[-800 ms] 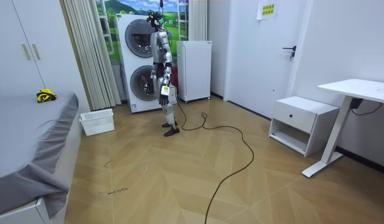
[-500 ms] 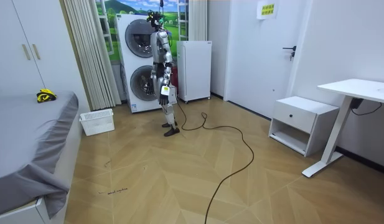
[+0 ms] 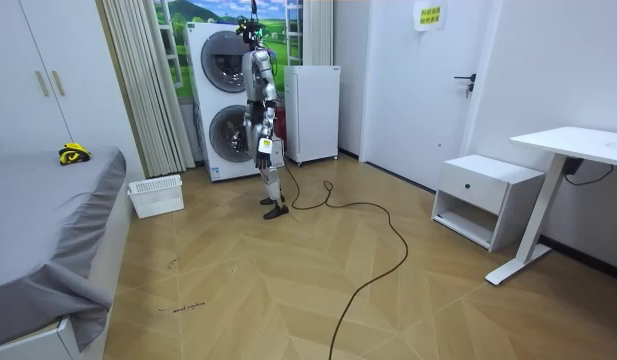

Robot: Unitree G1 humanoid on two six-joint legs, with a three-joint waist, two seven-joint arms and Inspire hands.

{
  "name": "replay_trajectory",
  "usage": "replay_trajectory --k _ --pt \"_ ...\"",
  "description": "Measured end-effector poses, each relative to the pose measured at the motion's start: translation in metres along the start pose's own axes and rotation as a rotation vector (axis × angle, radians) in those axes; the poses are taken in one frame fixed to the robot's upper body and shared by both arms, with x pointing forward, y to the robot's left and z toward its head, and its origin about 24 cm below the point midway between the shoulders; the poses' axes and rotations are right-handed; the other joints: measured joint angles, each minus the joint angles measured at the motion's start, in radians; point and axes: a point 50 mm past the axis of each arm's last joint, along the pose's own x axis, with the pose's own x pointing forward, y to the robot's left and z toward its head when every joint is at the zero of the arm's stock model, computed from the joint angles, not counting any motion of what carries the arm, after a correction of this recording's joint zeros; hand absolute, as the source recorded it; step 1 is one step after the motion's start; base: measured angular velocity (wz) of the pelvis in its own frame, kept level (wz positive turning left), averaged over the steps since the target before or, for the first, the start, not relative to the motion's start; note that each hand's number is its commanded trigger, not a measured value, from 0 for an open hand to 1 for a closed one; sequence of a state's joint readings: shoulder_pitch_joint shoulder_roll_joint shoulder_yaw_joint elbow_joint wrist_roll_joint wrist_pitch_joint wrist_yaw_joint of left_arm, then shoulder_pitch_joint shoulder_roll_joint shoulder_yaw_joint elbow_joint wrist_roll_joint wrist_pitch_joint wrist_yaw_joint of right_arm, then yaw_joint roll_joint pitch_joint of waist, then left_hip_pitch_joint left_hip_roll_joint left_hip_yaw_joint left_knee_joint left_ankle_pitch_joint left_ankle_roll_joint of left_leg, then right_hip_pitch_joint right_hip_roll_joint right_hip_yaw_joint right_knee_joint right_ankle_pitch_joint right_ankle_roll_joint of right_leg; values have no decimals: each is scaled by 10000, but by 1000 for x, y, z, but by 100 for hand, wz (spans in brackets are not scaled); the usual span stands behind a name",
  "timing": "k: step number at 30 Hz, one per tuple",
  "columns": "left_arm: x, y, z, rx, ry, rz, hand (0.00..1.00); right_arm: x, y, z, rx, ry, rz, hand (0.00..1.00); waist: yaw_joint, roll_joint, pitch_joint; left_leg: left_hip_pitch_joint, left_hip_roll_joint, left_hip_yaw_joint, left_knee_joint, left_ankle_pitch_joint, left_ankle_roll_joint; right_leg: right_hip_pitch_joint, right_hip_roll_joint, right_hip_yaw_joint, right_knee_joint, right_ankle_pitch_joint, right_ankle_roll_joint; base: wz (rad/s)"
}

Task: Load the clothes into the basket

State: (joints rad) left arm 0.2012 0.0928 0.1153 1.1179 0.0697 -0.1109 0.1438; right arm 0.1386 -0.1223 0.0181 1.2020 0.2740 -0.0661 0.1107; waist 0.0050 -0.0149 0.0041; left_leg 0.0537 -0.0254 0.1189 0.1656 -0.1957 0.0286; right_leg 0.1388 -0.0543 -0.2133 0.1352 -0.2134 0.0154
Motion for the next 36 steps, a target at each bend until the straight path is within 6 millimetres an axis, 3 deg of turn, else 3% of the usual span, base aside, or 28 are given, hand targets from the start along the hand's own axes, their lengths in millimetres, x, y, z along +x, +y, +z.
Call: replay_trajectory --k 7,10,12,14,16,17,18,20,22,24,25,26,27,28,29,30,31,33,34,35,36 --pt "0 2 -2 -33 62 55 0 0 0 1 48 -24 116 0 50 23 -33 -2 134 155 100 -24 -12 -24 40 97 57 1 -3 -4" --pt "-1 3 -5 -115 152 88 0 0 0 1 31 -42 173 0 77 60 -9 -167 336 179 717 -354 -75 -38 171 101 214 -18 -35 -11" --pt "0 6 -5 -285 179 181 0 0 2 3 -38 -68 396 0 59 128 -21 -650 596 182 1758 -860 -168 -173 318 -67 466 -270 -196 -7" --pt "0 10 -5 -389 222 243 0 0 2 2 -33 -73 499 0 86 139 -22 -981 794 235 2514 -1132 -276 -356 437 -54 800 -499 -336 -4" --pt "0 16 -7 -588 339 333 0 0 3 3 -31 -87 594 0 112 53 -15 -1332 936 327 3291 -1151 -306 -505 418 50 1198 -814 -459 4" --pt "0 17 -7 -702 374 361 0 0 1 5 -18 -133 596 0 110 47 -3 -1790 1114 443 4263 -1103 -334 -506 459 57 1273 -896 -569 5" --pt "0 17 -7 -610 371 330 0 1 1 7 -17 -159 597 0 119 -43 64 -2599 1252 409 5574 -923 -230 -366 439 128 1346 -971 -641 0" --pt "-2 13 -13 -443 574 184 0 0 -4 8 -24 -190 433 0 81 -15 68 -3412 1105 429 4965 -890 -222 -258 331 169 1371 -1131 -612 3" --pt "-3 12 -17 -379 676 139 0 0 -7 8 -57 -146 314 0 261 -26 58 -4185 901 411 3273 -345 -453 -266 204 258 1450 -1361 -466 -15" --pt "-6 12 -26 -593 971 232 0 0 -5 8 -168 28 402 0 498 -27 63 -4694 885 411 1253 915 -451 -63 -10 338 1442 -1649 -341 -48" --pt "-6 11 -28 -652 1047 215 0 0 -5 7 -229 74 414 0 526 -48 68 -4703 881 411 1028 1270 -406 33 -111 363 1422 -1734 -267 -43" --pt "-7 9 -30 -706 1139 152 0 0 -4 6 -278 152 421 0 513 -116 81 -4726 774 491 1040 2003 -286 252 -302 420 1329 -1937 -86 -19" --pt "-7 5 -29 -688 1096 57 0 0 -4 6 -268 165 384 0 513 -211 71 -4847 599 665 1301 2513 21 363 -524 478 1204 -2103 145 -11" --pt "-7 4 -29 -635 1070 6 0 1 -4 7 -275 166 362 0 520 -273 -16 -4883 496 787 1502 2594 166 381 -676 525 1153 -2136 328 -13" --pt "-5 4 -23 -658 923 -20 0 1 -3 7 -291 164 372 0 476 -562 -20 -5048 249 1083 2145 2145 438 486 -1009 574 1018 -2242 576 -16" --pt "-4 3 -18 -736 777 -63 0 1 -4 10 -217 48 343 0 468 -599 27 -5233 176 1199 2914 1590 495 641 -1201 576 1013 -2132 666 -15" --pt "-3 3 -15 -843 708 -62 0 1 -4 11 -142 -26 317 0 484 -585 34 -5283 187 1260 3283 1256 537 690 -1278 613 1125 -2057 682 -8" --pt "0 6 -7 -1132 393 74 0 1 -5 14 -76 -274 236 0 455 -562 28 -4926 113 1462 4077 244 662 452 -1607 766 2974 -1719 812 0" --pt "0 8 -5 -1144 298 128 0 1 -5 14 -78 -308 222 0 442 -559 27 -4628 66 1514 3995 10 665 251 -1721 731 3699 -1449 802 7" --pt "1 10 -3 -1330 226 228 0 0 -6 13 -56 -317 182 0 432 -624 57 -4007 -64 1584 3679 -257 706 -65 -1931 739 5078 -512 754 6" --pt "2 10 2 -1424 30 283 0 0 -7 13 -6 -378 86 0 503 -503 -3 -3361 -173 1514 3263 -441 725 -487 -2041 739 6259 869 516 4"
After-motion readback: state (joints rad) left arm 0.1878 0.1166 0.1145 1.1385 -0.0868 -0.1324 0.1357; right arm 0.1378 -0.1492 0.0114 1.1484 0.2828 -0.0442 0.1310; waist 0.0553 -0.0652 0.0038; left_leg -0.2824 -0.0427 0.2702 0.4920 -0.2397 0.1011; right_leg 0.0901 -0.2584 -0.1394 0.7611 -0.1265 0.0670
